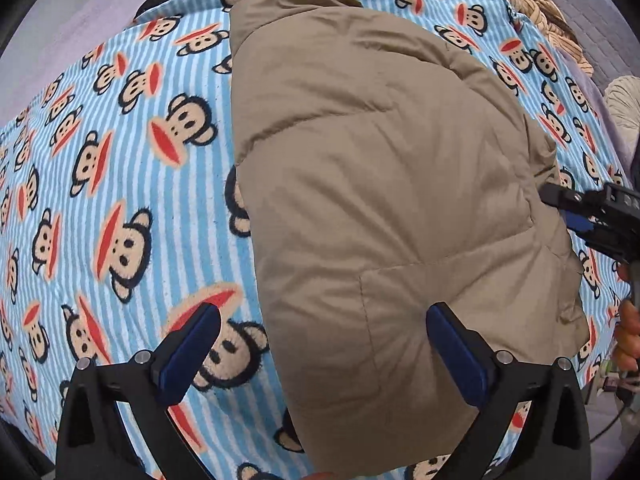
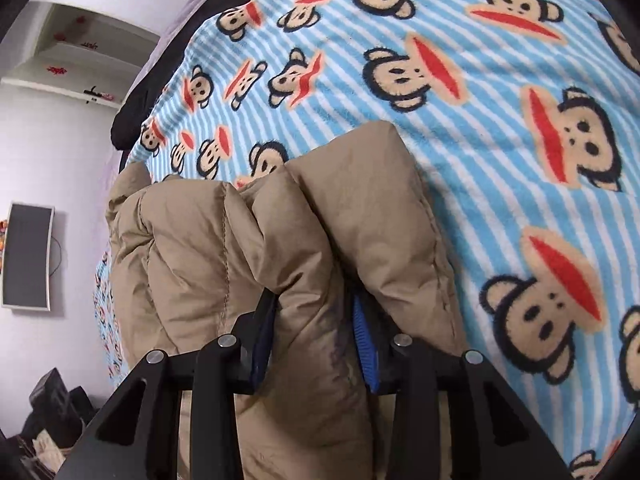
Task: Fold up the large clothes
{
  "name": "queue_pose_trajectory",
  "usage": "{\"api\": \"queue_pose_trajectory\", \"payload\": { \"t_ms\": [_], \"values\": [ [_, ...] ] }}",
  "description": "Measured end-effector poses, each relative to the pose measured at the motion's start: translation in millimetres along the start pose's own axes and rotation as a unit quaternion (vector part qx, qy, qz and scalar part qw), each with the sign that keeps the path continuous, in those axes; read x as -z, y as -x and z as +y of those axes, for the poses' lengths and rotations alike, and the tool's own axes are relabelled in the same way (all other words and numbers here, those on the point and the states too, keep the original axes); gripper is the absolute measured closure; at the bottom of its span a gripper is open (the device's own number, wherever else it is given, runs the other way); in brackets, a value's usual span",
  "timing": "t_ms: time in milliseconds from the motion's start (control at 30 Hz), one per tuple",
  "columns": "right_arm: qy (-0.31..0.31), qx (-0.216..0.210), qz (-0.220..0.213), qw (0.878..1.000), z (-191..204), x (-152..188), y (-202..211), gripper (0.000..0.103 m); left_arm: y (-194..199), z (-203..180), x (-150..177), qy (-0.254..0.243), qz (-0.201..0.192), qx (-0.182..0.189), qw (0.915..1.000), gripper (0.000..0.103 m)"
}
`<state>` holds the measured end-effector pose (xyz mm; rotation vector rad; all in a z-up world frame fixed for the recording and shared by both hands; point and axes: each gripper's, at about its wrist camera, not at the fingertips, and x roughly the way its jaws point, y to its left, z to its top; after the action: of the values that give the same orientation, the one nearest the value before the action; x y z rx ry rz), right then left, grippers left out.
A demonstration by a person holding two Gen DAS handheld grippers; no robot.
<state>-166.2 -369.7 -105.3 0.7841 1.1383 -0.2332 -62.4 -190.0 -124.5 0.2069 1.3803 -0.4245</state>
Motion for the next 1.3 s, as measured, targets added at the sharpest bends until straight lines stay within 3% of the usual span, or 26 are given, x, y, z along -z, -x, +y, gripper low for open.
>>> {"api": "queue_pose_trajectory", "payload": {
  "t_ms": [100, 200, 367, 433, 733, 933, 1100, 1300],
  "values": [
    [0.035, 0.009, 0.007, 0.999, 11.6, 24.7, 24.7, 0.054, 2.8, 3.4, 1.8, 0.008, 0.003, -0.003, 1.0, 0.0],
    [0.072, 0.029, 0.018, 0.997, 20.8, 58.3, 38.9, 0.054, 8.0, 4.3, 3.7, 0.007, 0.007, -0.009, 0.9999, 0.0],
    [0.09, 0.104, 0.068, 0.988, 15.0, 103.4, 14.0, 0.054, 16.7, 5.6, 12.5, -0.005, 0.011, -0.008, 0.9999, 0.0],
    [0.075, 0.109, 0.073, 0.989, 11.6, 110.2, 8.3, 0.054, 21.2, 6.9, 15.9, -0.013, 0.012, -0.013, 0.9998, 0.0],
    [0.041, 0.129, 0.022, 0.991, 21.2, 126.7, 41.4, 0.052, 43.0, 25.8, 35.6, -0.022, -0.004, -0.032, 0.9992, 0.0],
    [0.035, 0.138, -0.004, 0.99, 30.3, 145.6, 57.7, 0.04, 48.9, 42.4, 47.2, -0.022, -0.011, -0.032, 0.9992, 0.0],
    [0.027, 0.131, -0.016, 0.991, 38.8, 167.3, 66.8, 0.022, 54.5, 52.2, 52.0, -0.034, -0.013, -0.05, 0.9981, 0.0],
    [0.037, 0.124, -0.029, 0.991, 52.6, 171.0, 70.5, 0.016, 53.8, 57.3, 53.8, -0.026, -0.01, -0.039, 0.9989, 0.0]
  ]
}}
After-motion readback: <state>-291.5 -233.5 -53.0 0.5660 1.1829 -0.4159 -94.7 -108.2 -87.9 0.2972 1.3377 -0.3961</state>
